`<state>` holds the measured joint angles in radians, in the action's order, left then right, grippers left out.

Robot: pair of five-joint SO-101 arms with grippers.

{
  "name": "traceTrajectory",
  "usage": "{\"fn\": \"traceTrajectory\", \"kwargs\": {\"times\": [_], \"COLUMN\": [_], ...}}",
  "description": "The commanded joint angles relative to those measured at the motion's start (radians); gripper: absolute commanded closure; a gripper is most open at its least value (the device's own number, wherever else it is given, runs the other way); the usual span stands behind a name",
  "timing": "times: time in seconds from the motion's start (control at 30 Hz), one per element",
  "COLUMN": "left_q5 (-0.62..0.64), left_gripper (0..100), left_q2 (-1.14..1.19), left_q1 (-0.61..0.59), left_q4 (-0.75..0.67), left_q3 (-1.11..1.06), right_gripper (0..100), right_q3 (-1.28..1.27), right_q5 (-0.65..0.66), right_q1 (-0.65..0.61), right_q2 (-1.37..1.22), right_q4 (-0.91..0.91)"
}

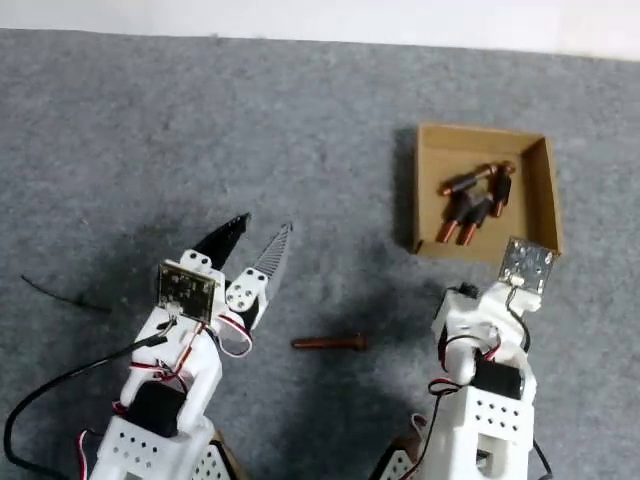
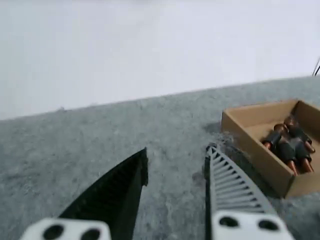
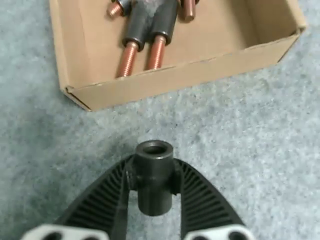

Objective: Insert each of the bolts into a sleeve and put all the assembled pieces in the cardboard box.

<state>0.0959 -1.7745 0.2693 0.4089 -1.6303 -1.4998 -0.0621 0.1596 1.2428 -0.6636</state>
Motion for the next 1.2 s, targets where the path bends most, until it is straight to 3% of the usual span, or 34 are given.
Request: {"fn": "traceTrajectory", "kwargs": {"times": [0.0, 0.23, 0.33, 0.53, 0.67, 0.93, 1.17], "left_q5": [-0.009, -0.101, -0.141, -0.193, -0.193, -0.275, -0.428], "left_gripper": [82, 82, 82, 82, 81, 81, 81], "left_q2": [-0.010, 0.130, 0.378, 0.995, 1.259, 1.353, 1.363], "left_q1": [0.068, 0.214, 0.225, 0.226, 0.231, 0.400, 0.415], "left_q4": [0.086, 0.155, 0.196, 0.494, 0.641, 0.783, 0.813], "left_q3": [0.082, 0.159, 0.283, 0.684, 0.874, 0.946, 0.926], "right_gripper": [99.4, 99.4, 99.4, 99.4, 99.4, 99.4, 99.4], "right_q3": [0.012, 0.016, 0.019, 0.019, 0.019, 0.013, 0.013], "right_q5": [-0.008, -0.009, -0.009, -0.009, -0.009, -0.008, -0.006], "right_q1": [0.010, 0.058, 0.065, 0.064, 0.065, 0.104, 0.104], "right_q2": [0.025, 0.025, 0.027, 0.025, 0.025, 0.024, 0.024], "right_q4": [0.031, 0.033, 0.033, 0.036, 0.047, 0.074, 0.073]}}
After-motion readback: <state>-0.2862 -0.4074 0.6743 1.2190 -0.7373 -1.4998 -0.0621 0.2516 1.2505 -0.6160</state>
